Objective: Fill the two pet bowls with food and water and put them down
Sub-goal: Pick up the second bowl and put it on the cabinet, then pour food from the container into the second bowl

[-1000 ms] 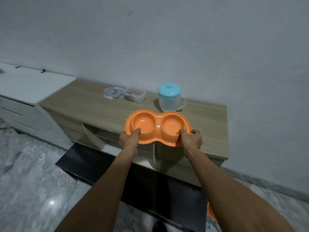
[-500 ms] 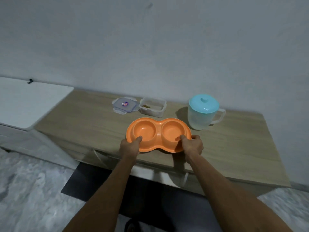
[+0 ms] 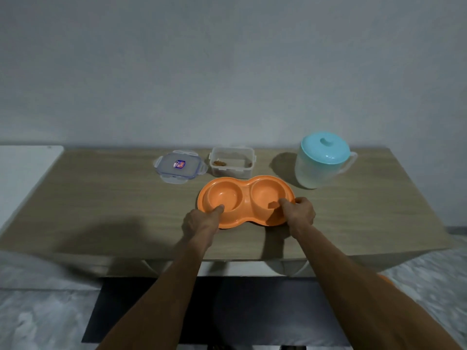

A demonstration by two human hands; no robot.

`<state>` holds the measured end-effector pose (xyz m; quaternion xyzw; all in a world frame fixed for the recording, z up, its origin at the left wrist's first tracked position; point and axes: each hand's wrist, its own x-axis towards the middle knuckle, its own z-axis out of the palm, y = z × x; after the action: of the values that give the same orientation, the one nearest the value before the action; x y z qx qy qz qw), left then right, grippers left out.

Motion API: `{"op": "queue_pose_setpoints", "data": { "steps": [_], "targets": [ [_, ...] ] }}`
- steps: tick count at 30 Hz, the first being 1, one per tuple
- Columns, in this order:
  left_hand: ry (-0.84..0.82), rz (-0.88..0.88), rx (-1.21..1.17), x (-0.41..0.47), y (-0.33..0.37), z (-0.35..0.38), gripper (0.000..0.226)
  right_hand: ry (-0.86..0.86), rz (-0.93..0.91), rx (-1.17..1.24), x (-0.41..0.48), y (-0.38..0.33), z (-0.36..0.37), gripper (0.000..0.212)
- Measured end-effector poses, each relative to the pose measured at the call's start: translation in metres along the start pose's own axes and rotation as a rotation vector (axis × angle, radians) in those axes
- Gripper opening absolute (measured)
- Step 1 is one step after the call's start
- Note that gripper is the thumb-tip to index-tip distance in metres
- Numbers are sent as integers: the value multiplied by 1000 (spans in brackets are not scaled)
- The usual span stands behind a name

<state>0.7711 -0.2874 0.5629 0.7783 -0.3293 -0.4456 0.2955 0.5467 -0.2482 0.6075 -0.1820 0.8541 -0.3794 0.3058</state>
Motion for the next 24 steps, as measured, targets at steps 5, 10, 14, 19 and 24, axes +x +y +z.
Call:
{"op": "queue_pose_setpoints", "data": {
  "steps": [5,10,14,19,24],
  "targets": [
    [-15,52,157,41,-29,12,92,8,-9,-55,1,9,2,50],
    [-10,173,324,5,-6,-5,104,-4,-27,-149,6,3,2,53],
    [-23,332,447,-27,11,-19,115,124,-201,-238,4,-24,8,55],
    [-106,545,645,-24,2,-25,127,12,-462,-265,17,-75,42,47],
    [-108,625,789,-16,-4,-25,123,-201,-364,-375,37,-101,78,56]
  ]
}}
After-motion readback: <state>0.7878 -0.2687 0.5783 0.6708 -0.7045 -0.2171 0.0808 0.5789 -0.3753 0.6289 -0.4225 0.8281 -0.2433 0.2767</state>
